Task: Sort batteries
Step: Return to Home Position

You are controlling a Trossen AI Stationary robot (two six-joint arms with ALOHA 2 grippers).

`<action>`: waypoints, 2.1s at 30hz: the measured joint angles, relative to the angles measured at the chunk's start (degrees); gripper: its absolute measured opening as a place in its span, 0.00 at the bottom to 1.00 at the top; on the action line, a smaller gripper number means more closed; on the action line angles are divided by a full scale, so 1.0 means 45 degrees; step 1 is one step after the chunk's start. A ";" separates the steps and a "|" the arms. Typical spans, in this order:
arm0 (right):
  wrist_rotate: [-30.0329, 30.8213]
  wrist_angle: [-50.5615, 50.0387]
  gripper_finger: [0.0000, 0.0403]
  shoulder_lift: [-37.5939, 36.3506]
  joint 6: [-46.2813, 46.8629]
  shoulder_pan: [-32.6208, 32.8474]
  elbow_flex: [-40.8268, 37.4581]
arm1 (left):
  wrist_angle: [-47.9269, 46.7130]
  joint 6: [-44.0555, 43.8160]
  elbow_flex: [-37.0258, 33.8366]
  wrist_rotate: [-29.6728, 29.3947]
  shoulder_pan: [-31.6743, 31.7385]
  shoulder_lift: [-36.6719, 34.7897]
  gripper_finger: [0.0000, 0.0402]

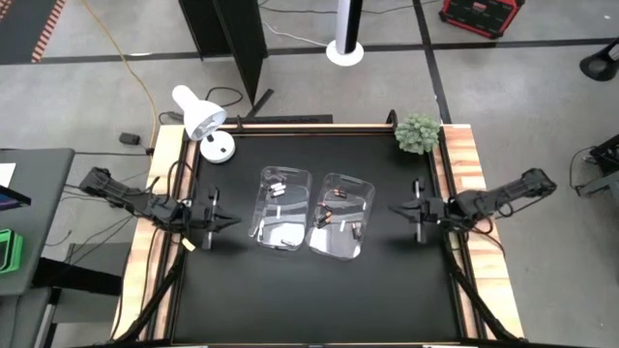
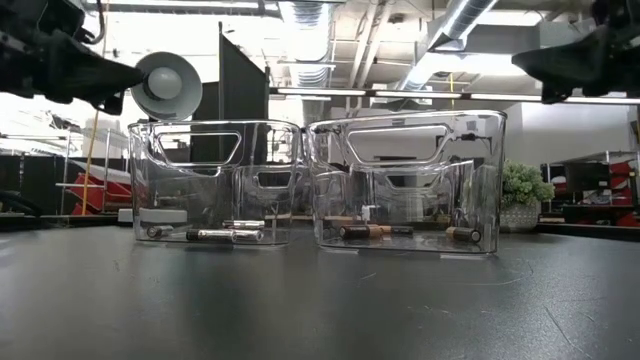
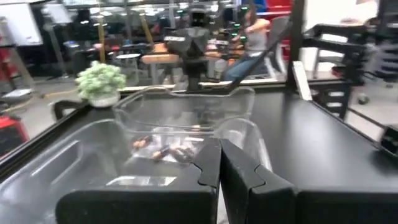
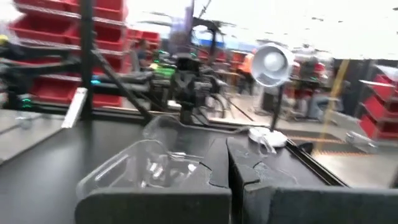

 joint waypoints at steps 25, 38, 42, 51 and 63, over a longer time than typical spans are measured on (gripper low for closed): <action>-0.5617 -0.3092 0.00 -0.1666 0.1314 -0.4932 -0.0029 | -0.0275 -0.0057 -0.0297 0.4088 0.3752 -0.0037 0.00; -0.5612 -0.3158 0.05 -0.1666 0.1575 -0.4926 -0.0034 | -0.0461 -0.0058 -0.0438 0.3928 0.4478 -0.0029 0.00; -0.5612 -0.3167 0.08 -0.1666 0.2178 -0.4926 -0.0039 | -0.0456 -0.0020 -0.0438 0.3926 0.4478 -0.0029 0.00; -0.5612 -0.3163 0.09 -0.1666 0.2713 -0.4926 -0.0044 | -0.0456 -0.0136 -0.0443 0.3892 0.4478 -0.0029 0.00; -0.5614 -0.3162 0.09 -0.1666 0.2742 -0.4926 -0.0049 | -0.0456 -0.0140 -0.0443 0.3892 0.4473 -0.0029 0.00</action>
